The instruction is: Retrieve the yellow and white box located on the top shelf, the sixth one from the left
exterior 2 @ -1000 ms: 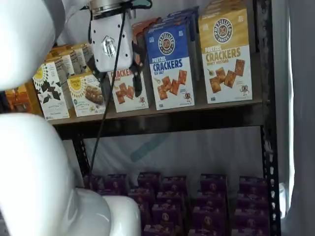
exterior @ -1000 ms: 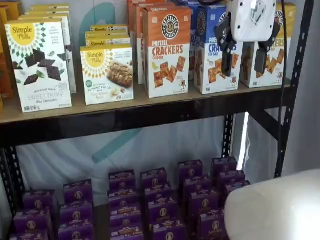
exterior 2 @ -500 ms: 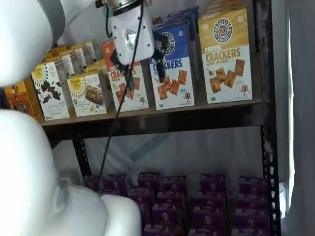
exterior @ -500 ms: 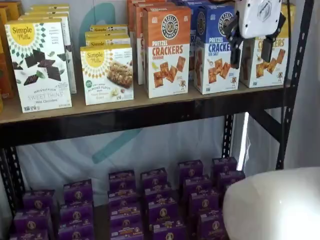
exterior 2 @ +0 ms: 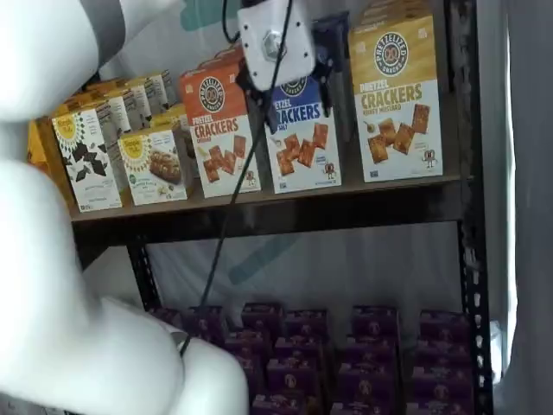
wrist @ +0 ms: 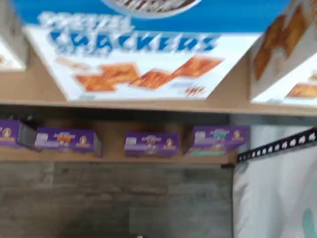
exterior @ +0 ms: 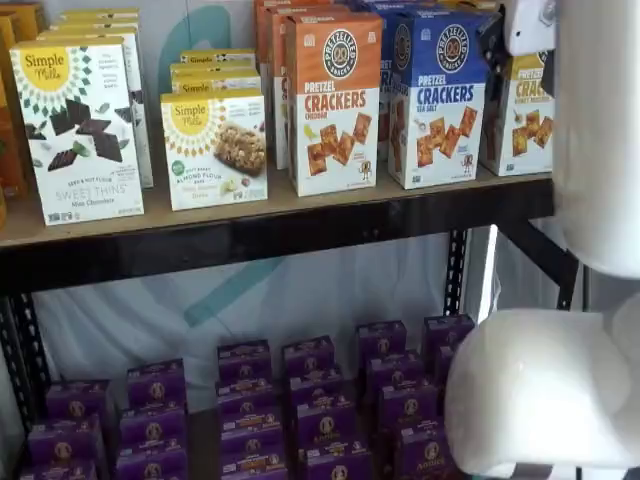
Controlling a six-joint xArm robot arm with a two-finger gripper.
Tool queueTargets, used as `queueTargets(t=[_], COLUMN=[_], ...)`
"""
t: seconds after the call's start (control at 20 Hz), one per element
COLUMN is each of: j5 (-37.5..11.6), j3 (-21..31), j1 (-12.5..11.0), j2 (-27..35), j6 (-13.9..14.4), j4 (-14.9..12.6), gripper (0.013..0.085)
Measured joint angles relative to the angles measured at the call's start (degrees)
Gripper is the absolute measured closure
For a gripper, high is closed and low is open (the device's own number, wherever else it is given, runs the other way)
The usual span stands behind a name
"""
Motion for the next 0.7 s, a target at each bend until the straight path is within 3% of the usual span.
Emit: queueTargets(t=[0.35, 0.7], j5=[-3.91, -4.46], j3=[-4.61, -10.02], j1=[-7.31, -12.39], j2=[5.46, 10.86], j6=[-6.72, -11.46], j4=[2.58, 5.46], gripper=[0.0130, 0.0130])
